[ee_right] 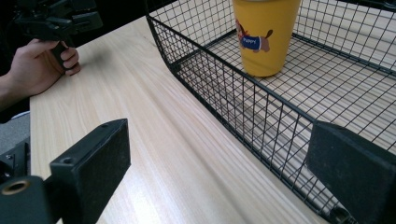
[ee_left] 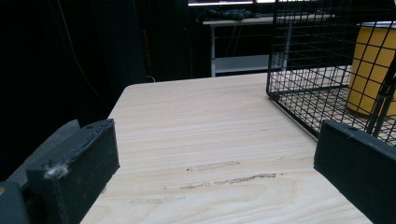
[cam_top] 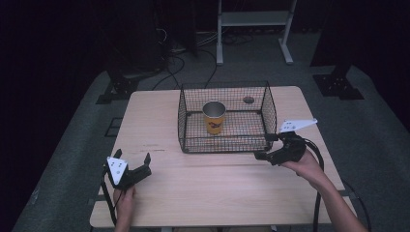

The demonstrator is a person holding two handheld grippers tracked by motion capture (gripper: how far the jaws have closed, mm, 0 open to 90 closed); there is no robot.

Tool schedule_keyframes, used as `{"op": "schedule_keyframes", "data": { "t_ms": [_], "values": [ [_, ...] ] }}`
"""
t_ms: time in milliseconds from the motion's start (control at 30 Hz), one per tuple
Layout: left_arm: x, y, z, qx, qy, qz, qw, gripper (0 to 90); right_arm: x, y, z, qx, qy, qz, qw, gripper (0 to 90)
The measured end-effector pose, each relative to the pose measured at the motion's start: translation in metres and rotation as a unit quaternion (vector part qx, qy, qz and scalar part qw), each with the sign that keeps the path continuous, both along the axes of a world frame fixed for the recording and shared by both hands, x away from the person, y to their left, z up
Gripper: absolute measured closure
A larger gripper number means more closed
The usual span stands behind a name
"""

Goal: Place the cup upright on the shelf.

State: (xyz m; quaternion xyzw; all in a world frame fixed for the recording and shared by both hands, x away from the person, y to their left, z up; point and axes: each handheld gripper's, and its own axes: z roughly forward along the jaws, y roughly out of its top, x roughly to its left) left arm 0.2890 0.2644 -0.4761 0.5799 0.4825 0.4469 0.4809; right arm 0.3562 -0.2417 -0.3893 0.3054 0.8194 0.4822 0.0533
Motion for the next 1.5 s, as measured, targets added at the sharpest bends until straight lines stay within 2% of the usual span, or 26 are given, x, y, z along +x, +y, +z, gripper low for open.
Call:
{"op": "schedule_keyframes", "data": {
  "t_ms": [433,667,1500],
  "values": [
    [0.000,0.000,0.000,0.000,-0.001,0.001,1.0000,0.0,-0.012,-0.011,-0.010,-0.004,0.006,-0.007,0.9999,5.8],
    [0.000,0.000,0.000,0.000,-0.001,0.001,1.0000,0.0,-0.018,-0.020,-0.015,0.006,0.011,-0.015,0.9998,5.8],
    [0.000,-0.001,0.000,0.002,-0.002,0.004,1.0000,0.0,-0.037,-0.041,-0.035,0.015,0.025,-0.033,0.9990,6.0]
  ]
}}
